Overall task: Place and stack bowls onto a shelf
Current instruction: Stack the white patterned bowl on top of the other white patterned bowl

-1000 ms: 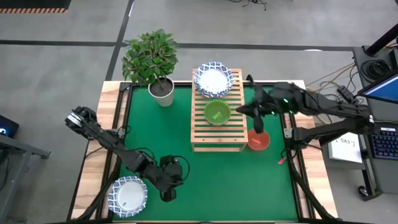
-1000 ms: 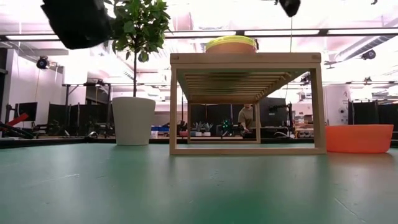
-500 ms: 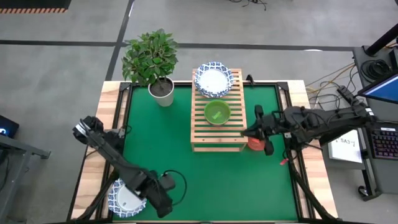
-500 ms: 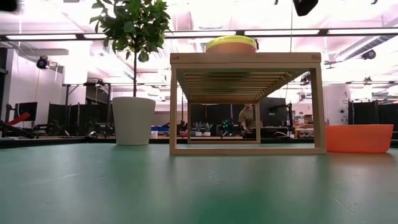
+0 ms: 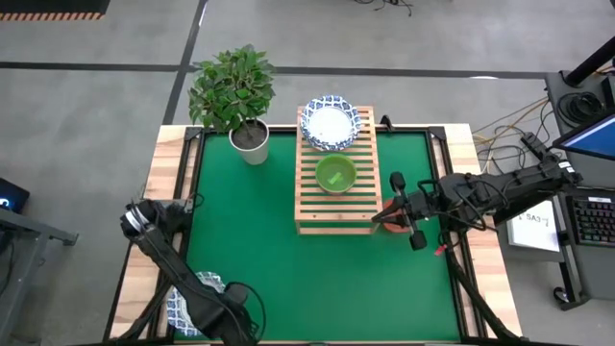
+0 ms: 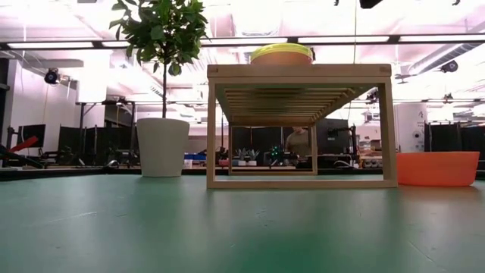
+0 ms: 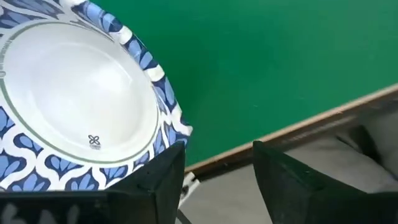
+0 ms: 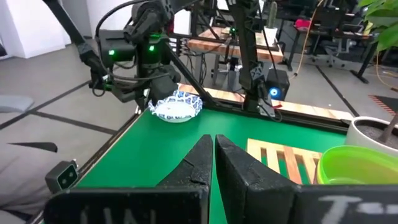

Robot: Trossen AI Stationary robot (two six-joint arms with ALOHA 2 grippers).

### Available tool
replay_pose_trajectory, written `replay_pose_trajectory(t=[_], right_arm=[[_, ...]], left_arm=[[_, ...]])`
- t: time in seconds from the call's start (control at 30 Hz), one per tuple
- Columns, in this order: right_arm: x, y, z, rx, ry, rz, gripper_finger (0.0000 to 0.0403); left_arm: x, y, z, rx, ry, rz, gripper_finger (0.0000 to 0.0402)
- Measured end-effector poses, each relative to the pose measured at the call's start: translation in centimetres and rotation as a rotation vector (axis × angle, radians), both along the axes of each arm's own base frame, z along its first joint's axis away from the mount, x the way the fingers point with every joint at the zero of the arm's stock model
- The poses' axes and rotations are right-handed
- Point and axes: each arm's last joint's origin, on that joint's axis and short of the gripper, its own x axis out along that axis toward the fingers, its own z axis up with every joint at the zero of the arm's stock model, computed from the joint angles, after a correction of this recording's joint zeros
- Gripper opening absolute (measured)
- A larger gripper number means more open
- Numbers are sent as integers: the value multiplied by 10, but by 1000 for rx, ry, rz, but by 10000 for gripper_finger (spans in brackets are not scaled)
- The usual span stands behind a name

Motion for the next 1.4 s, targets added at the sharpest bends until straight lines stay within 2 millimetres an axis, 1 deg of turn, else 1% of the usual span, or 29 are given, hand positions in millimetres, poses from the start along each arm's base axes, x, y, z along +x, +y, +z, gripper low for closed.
replay_pose_trajectory(t=[0.07, 0.17, 0.33, 0.5, 0.63, 0.77, 0.87, 1.0, 1.03, 1.1, 1.2, 1.33, 1.4], right_arm=[[0, 0, 0, -10, 2, 1, 9], [0, 0, 0, -12, 1, 3, 9], [0, 0, 0, -10, 2, 2, 9], [0, 0, -1, -10, 4, 2, 9], [0, 0, -1, -11, 4, 3, 9], [0, 0, 0, -11, 4, 3, 9], [0, 0, -1, -11, 5, 3, 9], [0, 0, -1, -10, 6, 3, 9], [0, 0, -1, -11, 7, 3, 9], [0, 0, -1, -11, 12, 3, 9], [-1, 0, -2, -4, 30, 1, 9], [-1, 1, -3, 14, 41, 3, 9], [-1, 2, -4, 27, 54, 7, 9]], left_arm=[[2, -3, -11, 19, 26, -1, 175], [4, -5, -26, 51, 65, -3, 171], [4, -6, -40, 103, 112, -4, 153], [4, -5, -40, 109, 117, -5, 136], [0, -4, -39, 131, 135, -9, 130], [-2, -5, -43, 143, 145, -21, 122], [-2, -5, -42, 140, 141, -31, 94], [-1, -6, -40, 130, 134, -54, 18], [-1, -7, -39, 129, 133, -56, 11], [1, -9, -33, 110, 122, -82, 10], [4, -12, -16, 91, 111, -171, 3], [9, -16, 22, 89, 35, -380, 1], [13, -16, 47, 115, -53, -494, 1]])
